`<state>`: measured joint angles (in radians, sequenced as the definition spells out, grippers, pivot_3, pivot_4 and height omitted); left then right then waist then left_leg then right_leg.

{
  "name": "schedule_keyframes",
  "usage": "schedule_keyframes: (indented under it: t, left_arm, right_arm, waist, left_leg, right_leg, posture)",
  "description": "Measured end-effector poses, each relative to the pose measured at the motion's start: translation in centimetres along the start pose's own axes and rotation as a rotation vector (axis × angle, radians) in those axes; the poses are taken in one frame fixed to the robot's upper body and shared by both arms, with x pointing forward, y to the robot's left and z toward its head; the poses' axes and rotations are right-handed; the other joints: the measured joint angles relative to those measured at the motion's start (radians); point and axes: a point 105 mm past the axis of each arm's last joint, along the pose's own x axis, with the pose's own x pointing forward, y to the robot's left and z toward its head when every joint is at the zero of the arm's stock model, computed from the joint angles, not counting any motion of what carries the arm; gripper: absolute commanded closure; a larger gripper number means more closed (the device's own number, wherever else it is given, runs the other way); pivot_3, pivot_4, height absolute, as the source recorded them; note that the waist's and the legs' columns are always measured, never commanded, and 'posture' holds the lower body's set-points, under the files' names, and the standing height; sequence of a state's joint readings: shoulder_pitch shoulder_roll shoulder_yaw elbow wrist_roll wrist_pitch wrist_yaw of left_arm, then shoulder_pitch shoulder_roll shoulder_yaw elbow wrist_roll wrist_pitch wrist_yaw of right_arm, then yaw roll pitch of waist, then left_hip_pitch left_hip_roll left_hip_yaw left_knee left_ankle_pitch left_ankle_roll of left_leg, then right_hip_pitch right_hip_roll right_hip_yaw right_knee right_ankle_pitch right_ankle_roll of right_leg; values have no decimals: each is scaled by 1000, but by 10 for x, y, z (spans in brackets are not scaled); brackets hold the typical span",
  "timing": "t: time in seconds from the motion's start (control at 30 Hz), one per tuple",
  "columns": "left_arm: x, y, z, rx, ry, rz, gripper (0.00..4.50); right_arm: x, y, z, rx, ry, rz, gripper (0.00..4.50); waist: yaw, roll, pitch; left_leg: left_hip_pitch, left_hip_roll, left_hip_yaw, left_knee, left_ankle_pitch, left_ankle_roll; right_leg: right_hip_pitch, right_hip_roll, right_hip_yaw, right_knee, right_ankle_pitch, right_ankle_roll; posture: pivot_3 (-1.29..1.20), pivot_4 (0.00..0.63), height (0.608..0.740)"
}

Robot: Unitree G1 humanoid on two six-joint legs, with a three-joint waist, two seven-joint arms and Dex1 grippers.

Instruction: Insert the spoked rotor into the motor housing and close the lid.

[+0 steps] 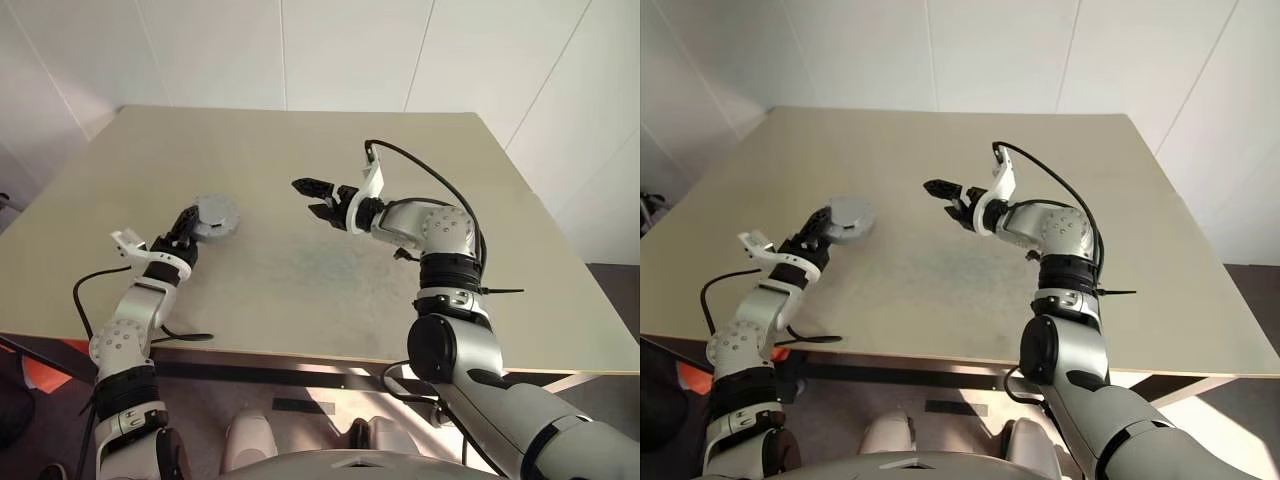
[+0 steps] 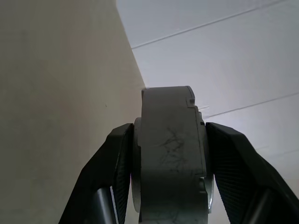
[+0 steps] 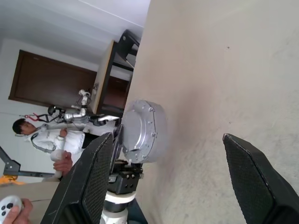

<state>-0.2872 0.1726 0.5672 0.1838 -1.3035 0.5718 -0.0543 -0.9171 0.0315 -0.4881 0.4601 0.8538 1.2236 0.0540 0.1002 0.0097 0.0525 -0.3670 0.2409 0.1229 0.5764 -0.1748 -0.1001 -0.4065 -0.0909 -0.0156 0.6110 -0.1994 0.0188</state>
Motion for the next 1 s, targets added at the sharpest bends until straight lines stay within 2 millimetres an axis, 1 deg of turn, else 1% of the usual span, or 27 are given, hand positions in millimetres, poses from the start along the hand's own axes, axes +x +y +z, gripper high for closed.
schedule_keyframes:
  t: [0.13, 0.17, 0.33, 0.4, 0.47, 0.53, 0.57, 0.77, 0.83, 0.87, 0.9, 0.93, 0.97, 1.0]
  left_arm:
    - [-1, 34, 10, 20, -64, 177, 2255]
    - [-2, 37, 11, 18, -68, 192, 2255]
    - [1, 37, 14, 39, -80, 199, 2255]
    - [1, 38, 16, 50, -86, 202, 1664]
    - [-1, 40, 21, 68, -108, 214, 1167]
    - [-3, 42, 31, 103, -132, 235, 389]
    - [-5, 43, 37, 120, -148, 245, 109]
    - [-15, 40, 98, 262, -291, 311, 109]
    - [-16, 36, 110, 320, -306, 321, 109]
    - [-15, 32, 114, 362, -306, 320, 109]
    - [-13, 28, 113, 403, -294, 310, 109]
    - [-9, 22, 108, 456, -267, 288, 109]
    - [-4, 16, 101, 503, -237, 263, 109]
    - [2, 8, 89, 582, -188, 223, 109]
  right_arm:
    - [2, 0, -1, -12, 4, -8, 276]
    - [2, 0, -1, -14, 2, -10, 276]
    - [3, -1, -2, -24, 5, -16, 276]
    - [3, -1, -2, -26, 5, -18, 256]
    - [4, -2, -3, -22, 8, -19, 256]
    - [4, -5, -4, -14, 14, -24, 256]
    - [5, -6, -5, -11, 19, -27, 256]
    - [7, -15, -10, -11, 47, -59, 256]
    - [7, -16, -9, -35, 48, -59, 256]
    - [7, -16, -7, -81, 41, -65, 256]
    - [7, -16, -5, -140, 27, -70, 256]
    - [5, -17, -1, -228, -1, -75, 256]
    - [4, -17, 1, -296, -22, -76, 256]
    - [2, -17, 4, -406, -51, -73, 256]
  waist:
    - [2, -2, -1]
    - [1, -2, -1]
    - [1, -5, -3]
    - [0, -5, -3]
    - [-3, -5, -3]
    - [-3, -5, -3]
    - [-3, -5, -3]
    - [-2, -6, -3]
    - [2, -6, -3]
    - [4, -6, -4]
    - [7, -7, -4]
    - [13, -7, -4]
    - [19, -8, -4]
    - [25, -8, -5]
  left_leg:
    - [0, 0, 0, 1, 0, 0]
    - [0, 0, 0, 1, 0, 0]
    - [1, 0, -1, 1, 0, 0]
    - [2, 0, -1, 1, 0, 0]
    - [2, 0, -1, 1, 0, -1]
    - [3, 1, 0, 1, 1, -1]
    - [3, 1, -1, 1, 1, -1]
    - [3, 0, -1, 2, 1, -1]
    - [3, 0, -1, 2, 1, -1]
    - [3, 0, -1, 3, 1, -1]
    - [3, 0, -1, 3, 1, -1]
    - [2, 0, -1, 3, 1, -1]
    - [2, 0, -1, 3, 1, -1]
    - [2, 0, -1, 3, 1, -1]
  right_leg:
    - [0, 0, 0, 0, 0, 0]
    - [0, 0, 0, 0, 0, 0]
    - [1, 0, 0, 1, 0, 0]
    - [1, 0, 0, 3, 0, 0]
    - [1, 0, 0, 4, 0, -1]
    - [1, 0, 0, 4, 0, -1]
    - [1, 0, 0, 4, 0, -1]
    - [1, 0, 0, 5, 0, -1]
    - [1, 0, 0, 5, 0, -1]
    - [1, 0, 0, 5, -1, -1]
    - [2, -1, -1, 5, -1, -2]
    - [2, -2, -2, 4, -2, -4]
    - [2, -2, -2, 4, -2, -4]
    - [2, -2, -2, 4, -2, -4]
  posture:
    - [0, 0, 740]
    - [0, 0, 740]
    - [0, 0, 740]
    - [0, 0, 740]
    - [0, 0, 740]
    - [0, 0, 740]
    - [0, 0, 740]
    - [0, 0, 740]
    - [0, 0, 740]
    - [0, 0, 740]
    - [0, 0, 740]
    - [0, 0, 740]
    - [0, 0, 740]
    - [0, 0, 740]
